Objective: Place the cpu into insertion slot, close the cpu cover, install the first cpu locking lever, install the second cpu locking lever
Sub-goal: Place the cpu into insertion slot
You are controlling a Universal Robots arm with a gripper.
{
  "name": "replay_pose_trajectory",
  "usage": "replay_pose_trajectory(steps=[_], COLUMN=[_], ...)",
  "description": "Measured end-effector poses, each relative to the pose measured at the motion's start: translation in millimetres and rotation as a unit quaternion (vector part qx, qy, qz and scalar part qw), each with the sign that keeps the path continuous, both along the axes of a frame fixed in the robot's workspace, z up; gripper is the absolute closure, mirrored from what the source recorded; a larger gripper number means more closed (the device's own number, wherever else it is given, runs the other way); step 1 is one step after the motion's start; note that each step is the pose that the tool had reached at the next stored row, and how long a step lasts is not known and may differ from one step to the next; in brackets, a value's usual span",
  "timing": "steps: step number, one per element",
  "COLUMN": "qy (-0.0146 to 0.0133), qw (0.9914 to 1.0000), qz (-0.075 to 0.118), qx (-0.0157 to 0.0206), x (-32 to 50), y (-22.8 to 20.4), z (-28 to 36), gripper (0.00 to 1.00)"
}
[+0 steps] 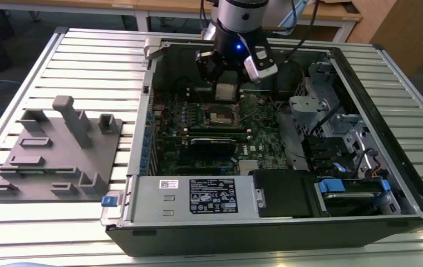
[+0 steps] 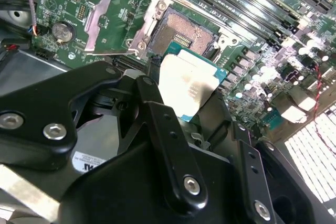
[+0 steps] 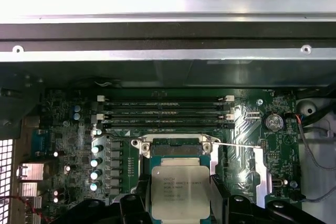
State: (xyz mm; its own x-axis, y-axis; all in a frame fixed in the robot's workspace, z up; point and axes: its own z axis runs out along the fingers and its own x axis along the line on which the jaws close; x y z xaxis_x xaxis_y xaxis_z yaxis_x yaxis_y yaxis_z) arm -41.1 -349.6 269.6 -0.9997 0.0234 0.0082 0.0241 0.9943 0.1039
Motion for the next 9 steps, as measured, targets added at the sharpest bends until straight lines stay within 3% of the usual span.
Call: replay_pose_trajectory(steps=[9], qy=[-0.0001], qw=[1.00000], qz=[0.001], qx=[0.0000], x=[-1.5], y=[-0.2], z=[-12.9], gripper=[0.46])
